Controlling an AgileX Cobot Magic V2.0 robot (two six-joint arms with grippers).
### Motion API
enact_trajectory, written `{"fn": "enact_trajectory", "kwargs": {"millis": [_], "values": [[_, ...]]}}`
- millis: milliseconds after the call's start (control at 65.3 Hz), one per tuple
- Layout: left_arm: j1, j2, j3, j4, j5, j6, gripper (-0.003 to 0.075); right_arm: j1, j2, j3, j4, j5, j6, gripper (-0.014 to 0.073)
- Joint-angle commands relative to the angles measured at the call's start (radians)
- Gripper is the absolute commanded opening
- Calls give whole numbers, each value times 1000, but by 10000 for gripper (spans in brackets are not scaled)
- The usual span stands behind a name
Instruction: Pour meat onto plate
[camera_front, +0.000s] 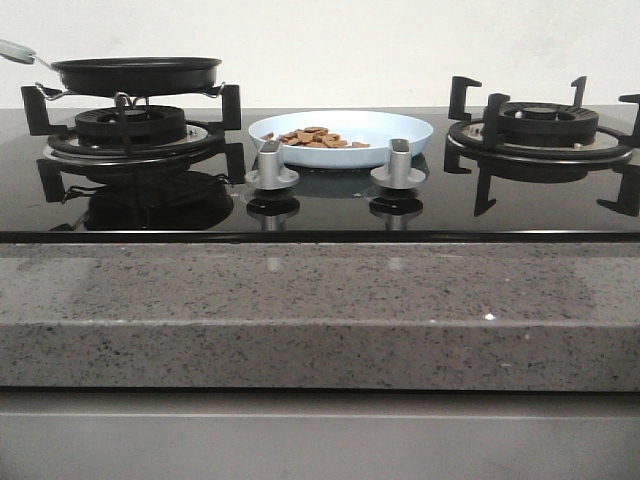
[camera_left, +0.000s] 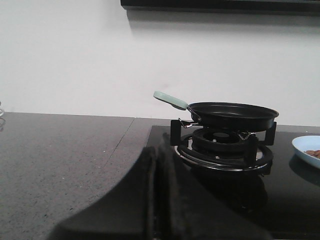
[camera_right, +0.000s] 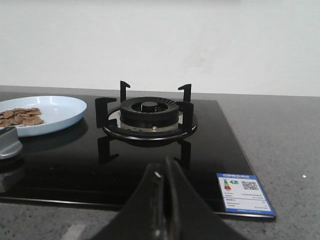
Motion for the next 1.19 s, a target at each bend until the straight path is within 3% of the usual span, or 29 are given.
{"fn": "enact_trajectory", "kwargs": {"millis": [0, 429, 1179], "values": [[-3, -18, 7, -6, -76, -8, -20, -6, -16, -5, -37, -98, 28, -69], [-3, -18, 7, -6, -76, -8, -20, -73, -16, -5, -36, -100, 29, -69], [-3, -18, 7, -6, -76, -8, -20, -73, -16, -5, -36, -99, 29, -69]]}}
